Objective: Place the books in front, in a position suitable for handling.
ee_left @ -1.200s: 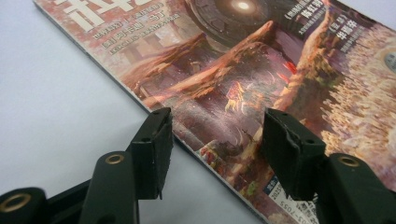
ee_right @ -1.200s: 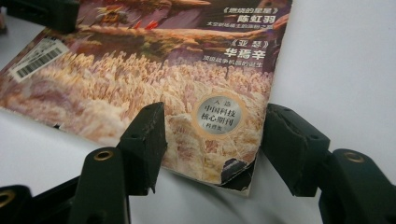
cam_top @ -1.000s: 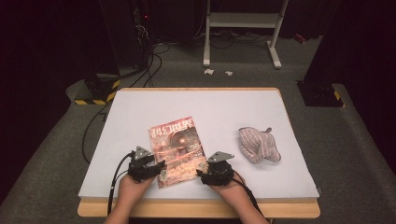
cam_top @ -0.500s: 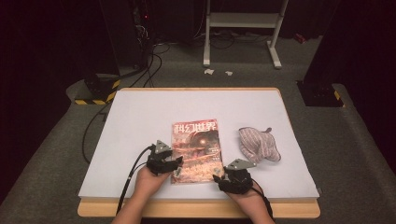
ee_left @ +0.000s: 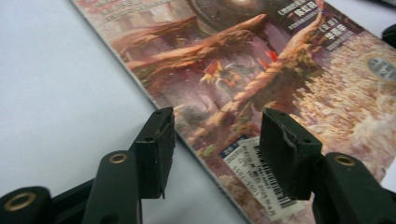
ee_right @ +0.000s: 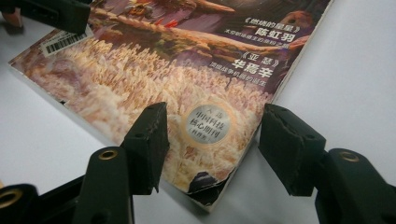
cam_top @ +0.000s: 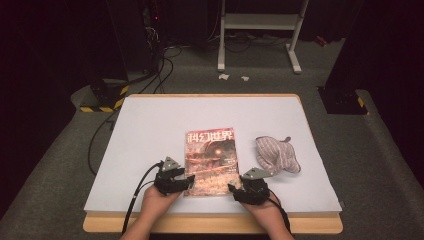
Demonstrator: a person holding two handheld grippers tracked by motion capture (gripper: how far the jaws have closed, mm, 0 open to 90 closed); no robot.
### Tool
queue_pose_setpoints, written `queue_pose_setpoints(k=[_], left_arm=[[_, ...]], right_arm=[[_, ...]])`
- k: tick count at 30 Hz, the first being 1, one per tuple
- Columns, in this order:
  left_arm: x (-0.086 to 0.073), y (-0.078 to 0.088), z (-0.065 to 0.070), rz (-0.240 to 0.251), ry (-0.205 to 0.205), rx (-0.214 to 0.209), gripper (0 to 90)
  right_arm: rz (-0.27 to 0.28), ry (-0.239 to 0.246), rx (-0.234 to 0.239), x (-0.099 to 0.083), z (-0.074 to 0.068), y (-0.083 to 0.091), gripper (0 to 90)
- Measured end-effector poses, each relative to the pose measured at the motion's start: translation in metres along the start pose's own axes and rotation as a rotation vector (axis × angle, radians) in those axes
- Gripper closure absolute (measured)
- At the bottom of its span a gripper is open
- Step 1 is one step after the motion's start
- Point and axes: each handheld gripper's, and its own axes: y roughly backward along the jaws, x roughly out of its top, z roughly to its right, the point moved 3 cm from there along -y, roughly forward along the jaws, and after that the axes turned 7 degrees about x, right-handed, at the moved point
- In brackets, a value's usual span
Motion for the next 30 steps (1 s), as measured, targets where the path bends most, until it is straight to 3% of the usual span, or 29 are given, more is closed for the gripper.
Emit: queue_pose_setpoints(k=[6,30], left_arm=[[0.0027,-0.0013,0.0017,-0.008,-0.004,0.015,46.3],[0.0066,-0.0078,0.0040,0.005,-0.003,0.010,46.7]], right_arm=[[-0.005,-0.010,-0.004,0.0011,0.0008,-0.0010,42.8],[-0.002,-0.023,-0.025,-0.0033,0.0000,0.0042,43.9]])
